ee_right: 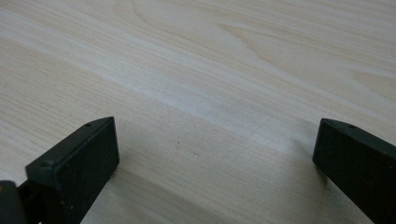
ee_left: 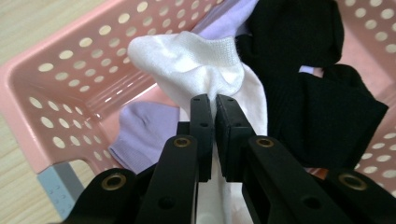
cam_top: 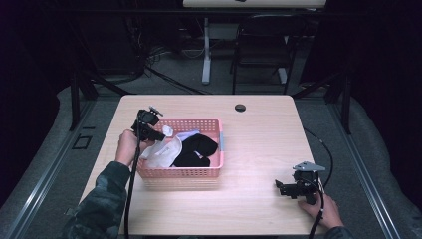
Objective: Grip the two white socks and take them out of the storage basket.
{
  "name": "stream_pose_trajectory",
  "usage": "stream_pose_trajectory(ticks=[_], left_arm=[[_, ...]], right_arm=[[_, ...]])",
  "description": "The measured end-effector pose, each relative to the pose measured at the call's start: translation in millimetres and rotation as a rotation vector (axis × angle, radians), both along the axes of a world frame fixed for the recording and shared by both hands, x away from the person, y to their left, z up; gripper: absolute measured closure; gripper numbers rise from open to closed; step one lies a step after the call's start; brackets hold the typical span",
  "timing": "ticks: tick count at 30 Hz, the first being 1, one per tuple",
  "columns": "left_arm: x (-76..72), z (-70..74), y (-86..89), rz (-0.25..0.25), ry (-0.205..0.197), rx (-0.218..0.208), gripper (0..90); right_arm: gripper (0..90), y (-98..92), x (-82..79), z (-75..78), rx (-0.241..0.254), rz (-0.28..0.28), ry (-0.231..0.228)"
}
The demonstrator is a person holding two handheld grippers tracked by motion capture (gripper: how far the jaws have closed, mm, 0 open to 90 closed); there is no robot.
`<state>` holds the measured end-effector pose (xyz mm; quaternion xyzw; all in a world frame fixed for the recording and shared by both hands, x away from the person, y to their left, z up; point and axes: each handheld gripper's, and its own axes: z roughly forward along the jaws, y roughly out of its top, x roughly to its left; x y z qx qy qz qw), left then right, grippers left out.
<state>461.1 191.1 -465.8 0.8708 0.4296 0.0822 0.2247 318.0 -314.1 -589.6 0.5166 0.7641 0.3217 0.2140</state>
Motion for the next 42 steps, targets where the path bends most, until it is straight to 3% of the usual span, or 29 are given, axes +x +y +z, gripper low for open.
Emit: stream_pose_trajectory(ticks=[3,25,42], left_arm=[[-1.9,6.9,1.8,-0.003,-0.015,-0.026,85.9],[-16.0,48.1,10.0,-0.009,-0.104,-0.088,86.0],[-27.1,77.8,41.0,0.034,-0.170,-0.108,86.0]], right_arm=[[0.0,-0.2,0.0,0.1,-0.001,0.002,0.001],[0.0,0.0,0.0,0.0,0.001,0.001,0.000],[0.0,0.0,0.0,0.0,0.000,-0.001,0.000]])
